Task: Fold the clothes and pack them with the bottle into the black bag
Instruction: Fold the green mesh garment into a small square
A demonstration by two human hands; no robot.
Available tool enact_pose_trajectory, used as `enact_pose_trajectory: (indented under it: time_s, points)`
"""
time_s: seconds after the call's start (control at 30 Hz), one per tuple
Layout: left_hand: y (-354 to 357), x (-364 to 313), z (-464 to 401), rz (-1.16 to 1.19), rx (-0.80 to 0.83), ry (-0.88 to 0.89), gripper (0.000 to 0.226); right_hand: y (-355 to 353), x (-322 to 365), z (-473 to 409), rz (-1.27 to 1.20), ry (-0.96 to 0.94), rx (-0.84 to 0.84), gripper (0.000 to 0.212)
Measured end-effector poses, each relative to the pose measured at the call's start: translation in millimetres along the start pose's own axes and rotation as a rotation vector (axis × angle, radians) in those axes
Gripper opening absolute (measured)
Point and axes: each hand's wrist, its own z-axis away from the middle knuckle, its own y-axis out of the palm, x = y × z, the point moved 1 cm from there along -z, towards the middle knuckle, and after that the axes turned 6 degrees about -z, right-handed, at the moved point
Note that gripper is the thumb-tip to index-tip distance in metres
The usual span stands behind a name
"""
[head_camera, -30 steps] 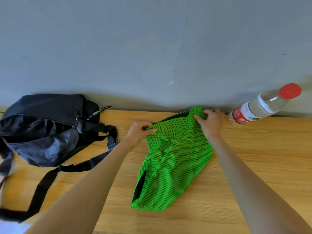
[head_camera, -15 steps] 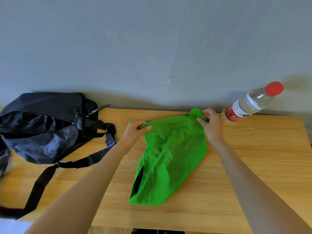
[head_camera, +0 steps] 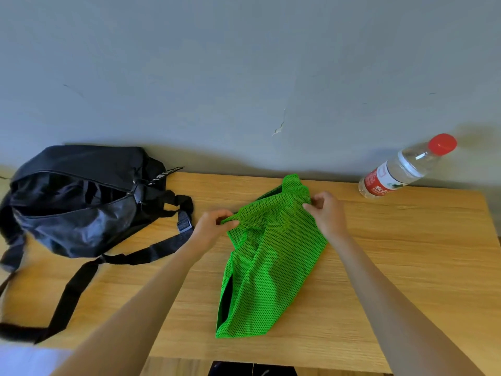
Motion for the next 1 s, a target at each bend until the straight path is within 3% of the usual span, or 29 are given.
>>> enact_pose_trajectory:
  time_s: [0.1, 0.2, 0.37, 0.5, 0.57, 0.67, 0.8, 1.0]
  points:
    - [0, 4, -1, 0.027, -0.009, 0.011, 0.014, 10, 1, -6, -0.034, 0.104, -0.070, 0.026]
    - [-2, 6, 0, 0.049, -0.020, 0.021, 0.013, 16, 7, -13, 0.044, 0.096, -0.058, 0.015]
    - [-2, 10, 1, 0.086, -0.052, 0.039, 0.015, 19, 30, -7, -0.135, -0.169, -0.089, 0.015]
    - [-1, 14, 1, 0.098, -0.055, 0.039, 0.013, 25, 53, 9, -0.178, -0.370, 0.065, 0.017]
    - [-2, 13, 1, 0.104, -0.055, 0.037, 0.013, 33, 61, 14, -0.095, -0.418, 0.130, 0.014]
    - [-2, 12, 2, 0.119, -0.054, 0.042, 0.014, 41, 60, 12, 0.065, -0.470, 0.000, 0.009]
    - [-3, 14, 1, 0.130, -0.057, 0.032, 0.009, 36, 37, 2, 0.060, -0.300, -0.180, 0.015]
    - [-1, 18, 0, 0.126, -0.077, 0.019, 0.003, 20, 5, -11, 0.012, 0.051, -0.226, 0.016]
